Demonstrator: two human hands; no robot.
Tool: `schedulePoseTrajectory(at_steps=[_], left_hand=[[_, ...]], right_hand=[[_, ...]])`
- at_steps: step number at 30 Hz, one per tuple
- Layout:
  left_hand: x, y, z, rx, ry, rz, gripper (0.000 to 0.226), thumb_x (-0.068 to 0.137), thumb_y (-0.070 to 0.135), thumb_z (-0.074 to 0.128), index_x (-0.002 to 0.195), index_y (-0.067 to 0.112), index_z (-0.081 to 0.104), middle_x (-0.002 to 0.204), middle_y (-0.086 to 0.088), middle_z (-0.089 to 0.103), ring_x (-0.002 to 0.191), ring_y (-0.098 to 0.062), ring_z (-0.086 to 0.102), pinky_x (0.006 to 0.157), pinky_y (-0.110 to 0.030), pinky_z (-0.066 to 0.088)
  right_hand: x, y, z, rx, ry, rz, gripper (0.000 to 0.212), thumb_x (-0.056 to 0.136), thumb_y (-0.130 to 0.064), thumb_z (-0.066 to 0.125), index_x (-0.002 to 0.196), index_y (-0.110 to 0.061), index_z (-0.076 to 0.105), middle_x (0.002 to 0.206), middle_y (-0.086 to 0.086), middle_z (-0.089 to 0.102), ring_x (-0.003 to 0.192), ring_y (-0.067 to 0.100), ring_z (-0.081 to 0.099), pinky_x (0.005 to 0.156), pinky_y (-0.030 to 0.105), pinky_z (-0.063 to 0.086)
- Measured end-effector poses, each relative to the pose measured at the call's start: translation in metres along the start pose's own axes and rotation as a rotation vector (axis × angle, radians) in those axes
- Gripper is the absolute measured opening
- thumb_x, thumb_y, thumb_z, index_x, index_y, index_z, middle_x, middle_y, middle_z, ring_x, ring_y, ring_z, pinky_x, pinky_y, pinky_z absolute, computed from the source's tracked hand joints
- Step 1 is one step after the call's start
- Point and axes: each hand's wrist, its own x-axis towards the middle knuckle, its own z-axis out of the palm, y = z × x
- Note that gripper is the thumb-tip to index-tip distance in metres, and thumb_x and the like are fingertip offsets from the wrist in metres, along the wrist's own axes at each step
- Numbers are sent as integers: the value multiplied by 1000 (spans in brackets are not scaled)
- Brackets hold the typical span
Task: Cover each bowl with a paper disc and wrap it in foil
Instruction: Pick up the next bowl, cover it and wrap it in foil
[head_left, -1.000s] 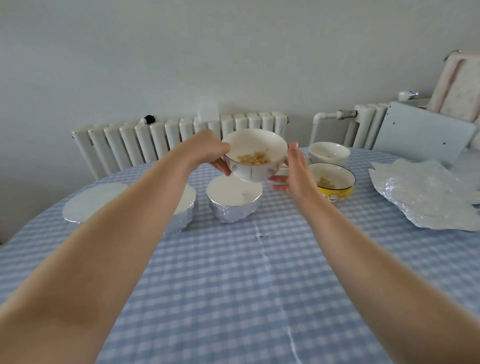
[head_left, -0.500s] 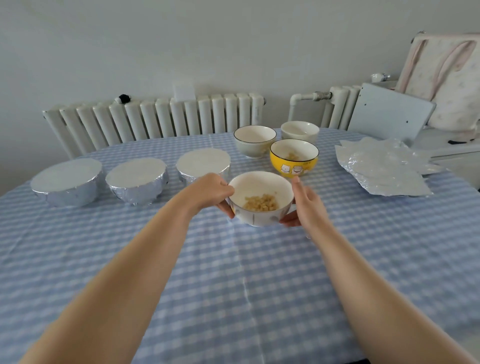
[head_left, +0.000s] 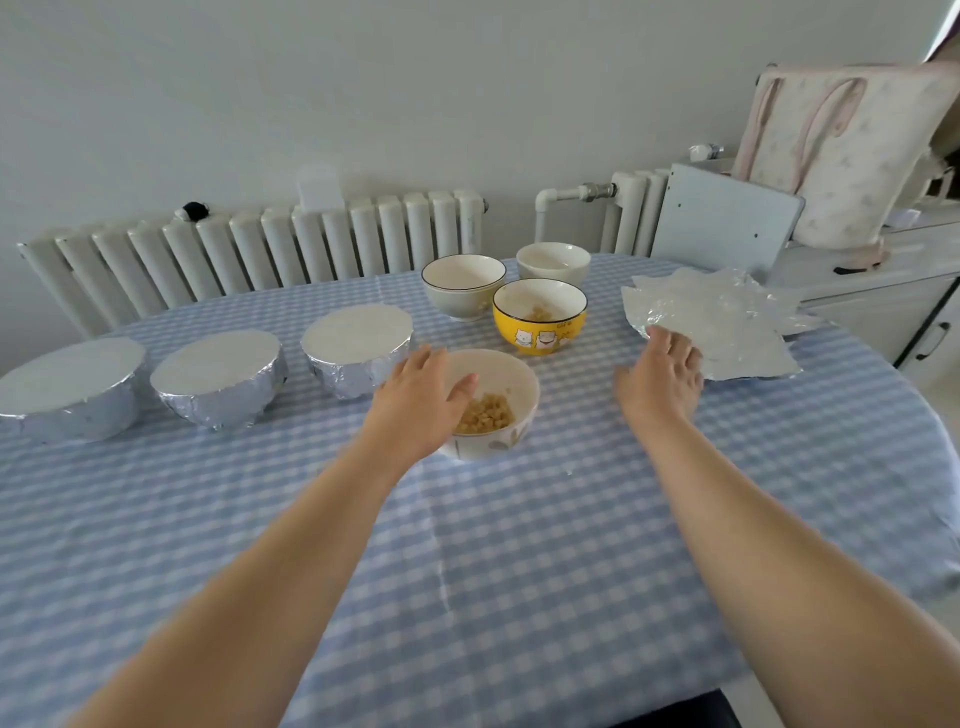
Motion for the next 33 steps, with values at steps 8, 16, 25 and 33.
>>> schedulePoseTrajectory(at_steps=[8,16,25,33], left_hand=[[-3,-4,12,-165,29,60,60,104,45,33,154,14,24,158,-3,32,148,-19,14,117,-37,18],[-13,-7,36,-657,363,-89,44,104,30,40,148,22,37,150,7,39,139,-11,30,113,-32,27],[-20,-7,33,-1244,102,-535,32,106,41,29,129,28,47,117,3,57,104,-17,58,80,-48,58],[-33,-14,17,-1274,83,-494,30,105,25,35,121,22,60,120,-9,62,107,-24,61,73,-57,59]], right_hand=[[29,32,-1,-247,-156,54,59,97,-17,41,153,-17,25,149,5,46,136,27,37,108,45,25],[15,27,2,91,248,-31,31,103,-23,43,116,-9,67,102,16,72,109,32,57,97,39,29],[-46,-33,-18,476,600,-659,7,91,-6,65,89,-3,71,86,5,74,88,9,51,91,42,44],[-105,-67,-13,472,300,-979,21,91,-6,60,105,-12,74,97,-6,75,92,11,67,104,39,42]])
